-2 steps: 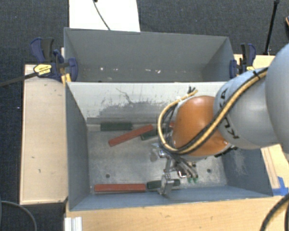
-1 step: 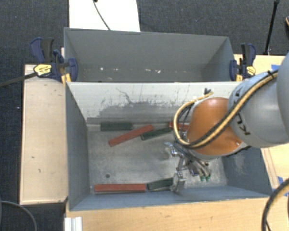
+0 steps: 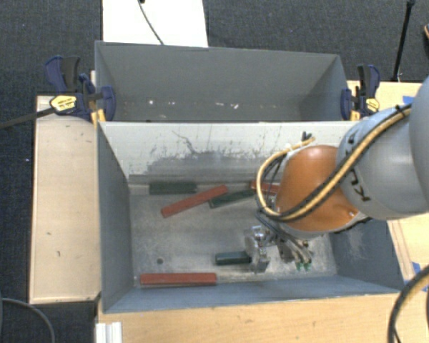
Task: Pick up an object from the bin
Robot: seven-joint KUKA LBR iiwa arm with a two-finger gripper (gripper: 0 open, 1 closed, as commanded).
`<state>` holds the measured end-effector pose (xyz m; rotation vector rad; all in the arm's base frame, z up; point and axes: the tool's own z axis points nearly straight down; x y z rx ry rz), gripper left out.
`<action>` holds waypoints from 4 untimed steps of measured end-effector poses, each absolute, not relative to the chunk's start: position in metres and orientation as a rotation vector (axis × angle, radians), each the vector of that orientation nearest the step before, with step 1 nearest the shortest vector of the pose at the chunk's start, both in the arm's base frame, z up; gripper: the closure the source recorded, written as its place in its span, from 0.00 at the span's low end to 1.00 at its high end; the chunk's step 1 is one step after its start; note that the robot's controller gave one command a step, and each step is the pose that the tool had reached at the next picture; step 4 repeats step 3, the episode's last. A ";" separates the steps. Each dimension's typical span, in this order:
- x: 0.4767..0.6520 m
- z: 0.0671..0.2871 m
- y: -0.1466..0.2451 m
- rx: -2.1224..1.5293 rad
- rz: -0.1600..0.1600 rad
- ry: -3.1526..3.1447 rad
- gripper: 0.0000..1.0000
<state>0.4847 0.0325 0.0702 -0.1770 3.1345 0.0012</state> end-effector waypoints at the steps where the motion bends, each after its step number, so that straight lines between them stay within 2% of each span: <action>1: 0.486 0.071 0.033 -0.174 0.002 3.132 0.00; 2: 0.485 0.070 0.033 -0.172 0.002 3.135 1.00; 3: 0.516 0.210 0.070 -0.168 0.003 3.125 1.00; 4: 0.516 0.210 0.070 -0.168 0.003 3.125 1.00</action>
Offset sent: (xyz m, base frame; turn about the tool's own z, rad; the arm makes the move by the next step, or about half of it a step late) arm 0.0000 0.0000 0.0000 0.0000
